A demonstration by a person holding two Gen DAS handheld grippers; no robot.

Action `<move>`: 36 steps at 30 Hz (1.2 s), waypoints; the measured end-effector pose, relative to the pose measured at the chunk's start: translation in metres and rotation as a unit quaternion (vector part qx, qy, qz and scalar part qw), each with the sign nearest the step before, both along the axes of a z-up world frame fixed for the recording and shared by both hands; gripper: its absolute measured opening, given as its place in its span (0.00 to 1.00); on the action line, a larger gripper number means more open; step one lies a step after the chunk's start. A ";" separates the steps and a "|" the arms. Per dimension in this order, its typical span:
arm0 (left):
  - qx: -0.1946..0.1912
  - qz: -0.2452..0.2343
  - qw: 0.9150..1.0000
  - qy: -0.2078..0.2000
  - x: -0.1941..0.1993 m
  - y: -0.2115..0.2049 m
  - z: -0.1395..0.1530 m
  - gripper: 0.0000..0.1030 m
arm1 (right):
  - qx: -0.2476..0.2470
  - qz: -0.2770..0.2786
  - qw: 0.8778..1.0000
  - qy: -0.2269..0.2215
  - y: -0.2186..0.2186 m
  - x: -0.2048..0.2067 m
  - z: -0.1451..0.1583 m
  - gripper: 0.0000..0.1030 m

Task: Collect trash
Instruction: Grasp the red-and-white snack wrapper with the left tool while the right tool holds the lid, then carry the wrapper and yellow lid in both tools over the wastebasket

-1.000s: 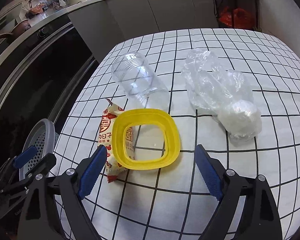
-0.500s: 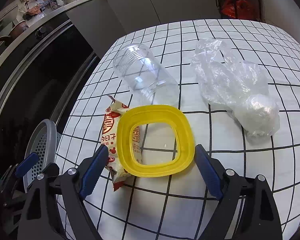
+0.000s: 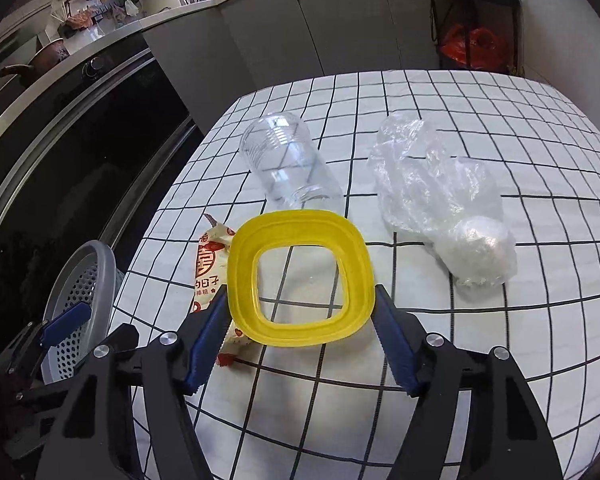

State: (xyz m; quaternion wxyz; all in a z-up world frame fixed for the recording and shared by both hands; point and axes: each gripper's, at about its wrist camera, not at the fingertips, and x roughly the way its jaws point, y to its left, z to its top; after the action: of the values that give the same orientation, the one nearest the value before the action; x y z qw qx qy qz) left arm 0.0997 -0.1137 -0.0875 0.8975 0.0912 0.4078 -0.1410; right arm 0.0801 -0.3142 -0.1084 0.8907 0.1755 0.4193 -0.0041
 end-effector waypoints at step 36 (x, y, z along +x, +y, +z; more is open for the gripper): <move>-0.015 -0.016 0.998 0.065 0.026 -0.078 -0.039 0.30 | -0.017 -0.055 0.997 -0.045 -0.061 -0.050 0.037 0.65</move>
State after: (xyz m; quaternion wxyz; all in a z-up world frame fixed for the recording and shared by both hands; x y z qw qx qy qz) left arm 0.1252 -0.1920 -0.1262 0.8682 0.0745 0.4614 -0.1668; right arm 0.0305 -0.3750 -0.0717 0.9098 0.1833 0.3687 -0.0517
